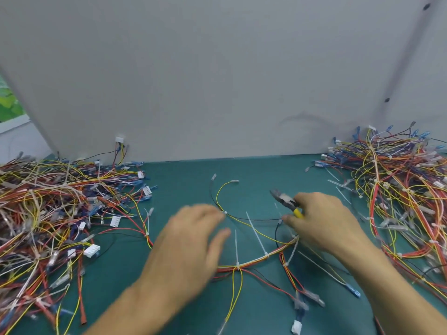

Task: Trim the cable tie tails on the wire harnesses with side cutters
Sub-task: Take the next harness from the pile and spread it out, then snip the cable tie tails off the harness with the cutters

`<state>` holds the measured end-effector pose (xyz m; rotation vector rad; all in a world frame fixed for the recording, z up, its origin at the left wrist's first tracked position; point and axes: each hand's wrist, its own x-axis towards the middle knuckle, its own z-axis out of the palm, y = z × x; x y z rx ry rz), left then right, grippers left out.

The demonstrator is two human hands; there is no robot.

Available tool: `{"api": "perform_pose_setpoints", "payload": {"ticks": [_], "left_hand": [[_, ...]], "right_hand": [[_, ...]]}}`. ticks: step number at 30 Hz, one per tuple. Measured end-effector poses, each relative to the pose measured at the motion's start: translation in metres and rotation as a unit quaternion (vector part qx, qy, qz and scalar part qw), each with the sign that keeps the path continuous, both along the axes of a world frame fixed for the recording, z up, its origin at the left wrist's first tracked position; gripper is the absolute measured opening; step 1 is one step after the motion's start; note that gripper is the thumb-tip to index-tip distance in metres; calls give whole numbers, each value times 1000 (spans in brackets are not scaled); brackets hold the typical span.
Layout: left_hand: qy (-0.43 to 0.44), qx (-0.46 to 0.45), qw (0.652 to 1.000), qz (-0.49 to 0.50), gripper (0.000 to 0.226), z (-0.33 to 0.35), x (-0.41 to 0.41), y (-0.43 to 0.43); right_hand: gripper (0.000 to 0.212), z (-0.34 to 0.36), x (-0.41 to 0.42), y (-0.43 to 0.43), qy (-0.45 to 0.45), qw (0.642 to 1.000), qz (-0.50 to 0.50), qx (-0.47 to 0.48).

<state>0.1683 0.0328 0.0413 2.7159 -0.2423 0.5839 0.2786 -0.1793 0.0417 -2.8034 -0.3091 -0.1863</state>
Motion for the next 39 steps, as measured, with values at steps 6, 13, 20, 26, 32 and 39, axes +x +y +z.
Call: {"api": "perform_pose_setpoints", "payload": {"ticks": [6,13,20,26,32,39], "left_hand": [[138,-147,964,175,46,-13,105,44],[173,-82,975,108,35,-28,101,54],[38,-58,995,-65,15,9,81,-28],[162,140,973,-91,39,-23,75,-77],[128,202,967,-84,23,-32,64,-50],[121,70,989,-45,28,-32,63,-36]], "right_hand": [[27,-12,-7,26,84,980,180,-4],[19,3,11,-16,111,965,87,223],[24,-2,26,-38,182,909,-59,371],[56,10,11,-32,209,940,-19,270],[17,16,4,-38,155,969,140,134],[11,13,3,-40,112,977,180,13]]}}
